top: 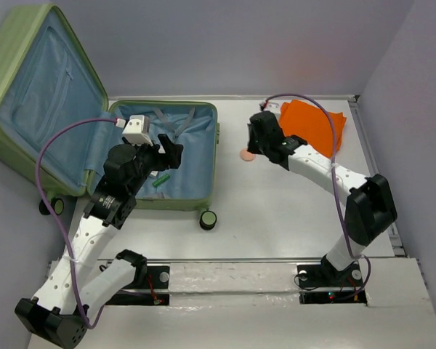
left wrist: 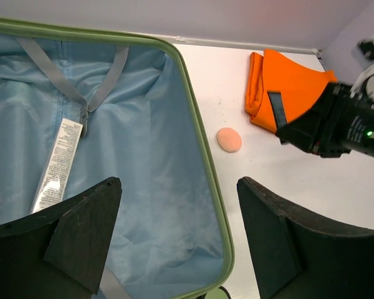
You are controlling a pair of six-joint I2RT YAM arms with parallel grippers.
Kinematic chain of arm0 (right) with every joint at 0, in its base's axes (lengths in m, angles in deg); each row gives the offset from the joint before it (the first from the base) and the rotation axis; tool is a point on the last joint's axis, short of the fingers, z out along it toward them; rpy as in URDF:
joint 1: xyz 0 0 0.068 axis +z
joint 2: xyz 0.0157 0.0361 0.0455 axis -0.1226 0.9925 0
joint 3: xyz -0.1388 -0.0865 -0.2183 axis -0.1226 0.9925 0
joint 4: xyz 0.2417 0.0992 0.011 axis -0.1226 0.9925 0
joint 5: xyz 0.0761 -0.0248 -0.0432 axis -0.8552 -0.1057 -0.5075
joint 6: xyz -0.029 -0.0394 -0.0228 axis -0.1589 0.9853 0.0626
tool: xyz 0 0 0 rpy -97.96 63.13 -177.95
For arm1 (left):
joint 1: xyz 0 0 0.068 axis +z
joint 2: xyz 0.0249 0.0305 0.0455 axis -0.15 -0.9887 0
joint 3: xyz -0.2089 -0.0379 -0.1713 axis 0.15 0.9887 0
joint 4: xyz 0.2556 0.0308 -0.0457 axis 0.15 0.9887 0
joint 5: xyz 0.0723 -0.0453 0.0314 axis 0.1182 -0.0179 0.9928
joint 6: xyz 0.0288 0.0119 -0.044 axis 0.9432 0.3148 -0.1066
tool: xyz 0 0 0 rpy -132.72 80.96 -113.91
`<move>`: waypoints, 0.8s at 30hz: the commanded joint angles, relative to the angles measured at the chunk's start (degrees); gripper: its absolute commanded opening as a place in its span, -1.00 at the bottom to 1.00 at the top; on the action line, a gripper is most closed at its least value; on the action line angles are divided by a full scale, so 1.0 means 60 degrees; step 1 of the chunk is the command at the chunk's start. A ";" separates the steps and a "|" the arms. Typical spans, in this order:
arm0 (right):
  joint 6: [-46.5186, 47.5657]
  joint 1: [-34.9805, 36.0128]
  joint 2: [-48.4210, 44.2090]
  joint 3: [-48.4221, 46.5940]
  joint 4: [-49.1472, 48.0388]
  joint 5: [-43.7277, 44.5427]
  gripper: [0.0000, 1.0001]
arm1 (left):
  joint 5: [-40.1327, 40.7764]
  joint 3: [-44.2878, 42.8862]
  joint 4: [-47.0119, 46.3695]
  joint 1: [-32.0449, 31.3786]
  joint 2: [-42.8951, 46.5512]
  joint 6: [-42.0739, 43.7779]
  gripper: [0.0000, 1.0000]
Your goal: Pack the luggage
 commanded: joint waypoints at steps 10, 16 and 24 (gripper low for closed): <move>0.0336 0.0981 0.1108 -0.3072 -0.0233 -0.2269 0.67 | 0.0522 0.0103 -0.0270 0.0004 0.0404 0.0222 0.72; 0.0786 -0.0267 0.1880 -0.2087 -0.0162 -0.1508 0.22 | 0.0302 0.0103 -0.0299 0.0018 0.0404 0.0208 0.74; 0.1682 -0.0355 0.3684 -0.3040 0.0674 -0.0072 0.24 | 0.0214 0.0103 -0.0314 0.0077 0.0345 0.0237 0.98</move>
